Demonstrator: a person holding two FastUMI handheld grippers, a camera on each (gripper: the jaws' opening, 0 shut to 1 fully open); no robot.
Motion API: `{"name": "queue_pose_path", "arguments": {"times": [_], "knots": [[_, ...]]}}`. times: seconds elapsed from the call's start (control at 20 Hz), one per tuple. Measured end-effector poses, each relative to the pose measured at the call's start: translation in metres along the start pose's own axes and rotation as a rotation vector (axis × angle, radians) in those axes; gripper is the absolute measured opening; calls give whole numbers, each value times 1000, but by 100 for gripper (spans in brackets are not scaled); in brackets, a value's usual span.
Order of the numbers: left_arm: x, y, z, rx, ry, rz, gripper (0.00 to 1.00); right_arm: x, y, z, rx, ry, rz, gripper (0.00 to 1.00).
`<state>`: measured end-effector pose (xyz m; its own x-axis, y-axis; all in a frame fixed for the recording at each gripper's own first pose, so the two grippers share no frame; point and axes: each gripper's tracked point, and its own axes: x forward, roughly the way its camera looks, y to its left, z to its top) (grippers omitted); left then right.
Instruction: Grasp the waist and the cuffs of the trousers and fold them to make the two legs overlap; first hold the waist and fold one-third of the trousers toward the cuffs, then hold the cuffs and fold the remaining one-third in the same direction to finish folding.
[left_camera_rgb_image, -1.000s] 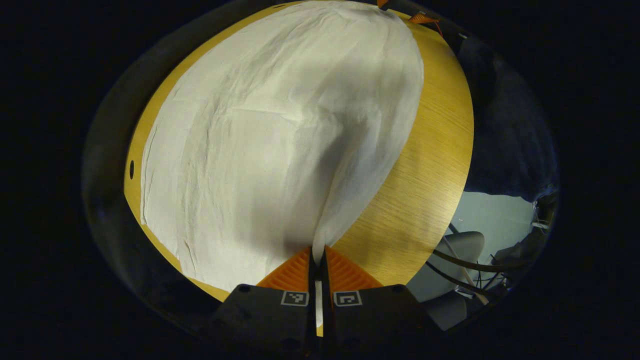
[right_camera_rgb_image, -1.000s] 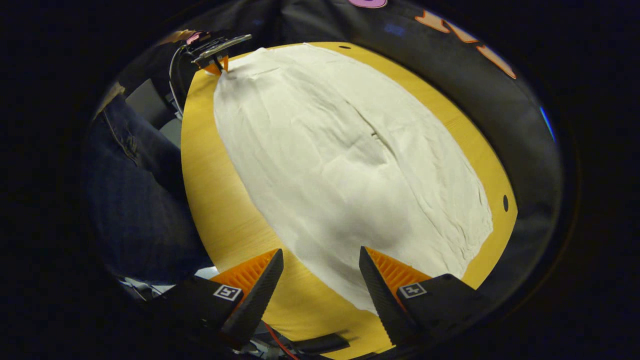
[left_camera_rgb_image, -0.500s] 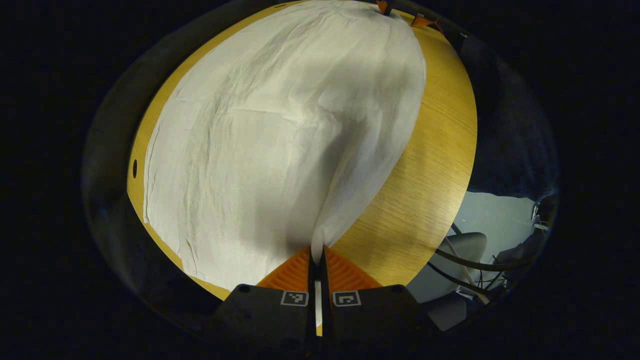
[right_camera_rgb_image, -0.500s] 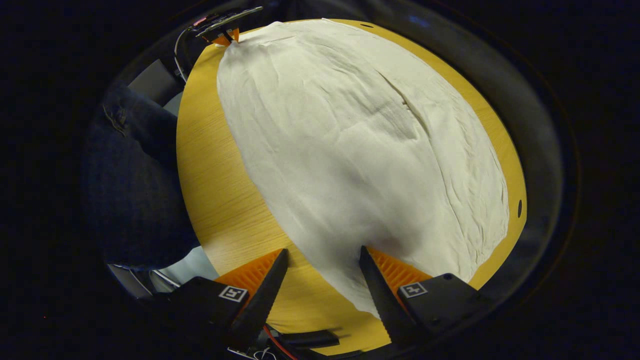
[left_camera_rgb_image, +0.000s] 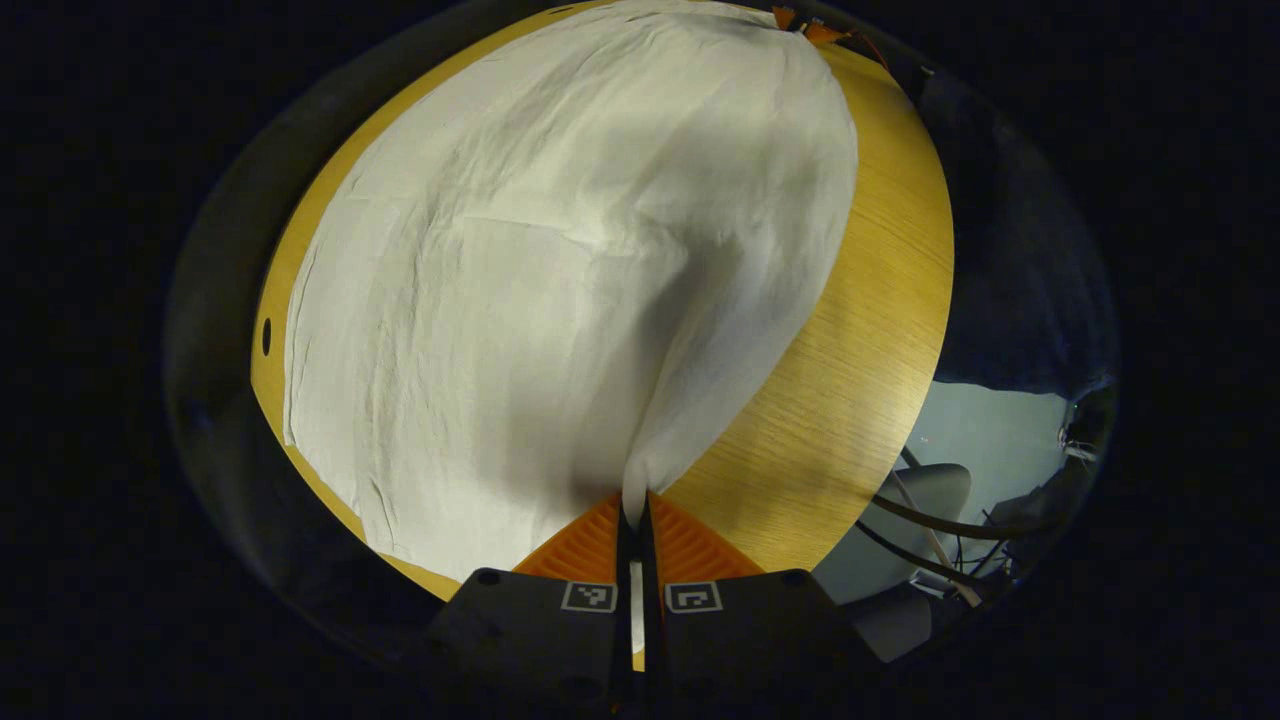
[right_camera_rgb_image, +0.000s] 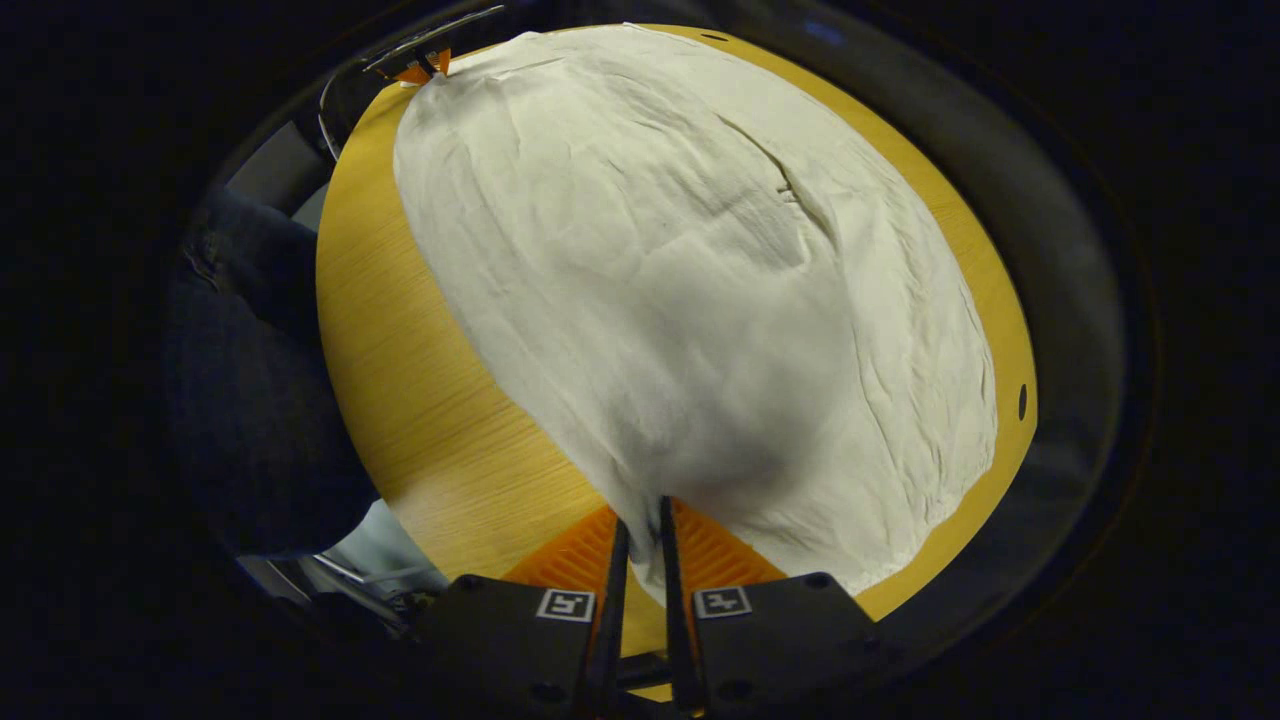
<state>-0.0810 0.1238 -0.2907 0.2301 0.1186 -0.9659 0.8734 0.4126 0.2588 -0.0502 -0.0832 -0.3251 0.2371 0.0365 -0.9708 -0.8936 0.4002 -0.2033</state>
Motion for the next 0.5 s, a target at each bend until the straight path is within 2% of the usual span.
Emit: {"name": "queue_pose_path", "arguments": {"times": [0.1,0.15,0.3,0.35,0.5], "knots": [[0,0,0,4,2,-9,3,-1,-2,0,-7,11,-23,18],[0,0,0,8,1,-12,3,0,-3,1,-8,14,-29,11],[-1,0,0,15,-5,-18,2,-1,-4,1,2,35,-48,8],[0,0,0,11,-6,-20,1,6,-4,-3,18,44,-52,3],[0,1,0,-3,-11,-32,1,-1,-4,-1,32,39,-69,5]]}}
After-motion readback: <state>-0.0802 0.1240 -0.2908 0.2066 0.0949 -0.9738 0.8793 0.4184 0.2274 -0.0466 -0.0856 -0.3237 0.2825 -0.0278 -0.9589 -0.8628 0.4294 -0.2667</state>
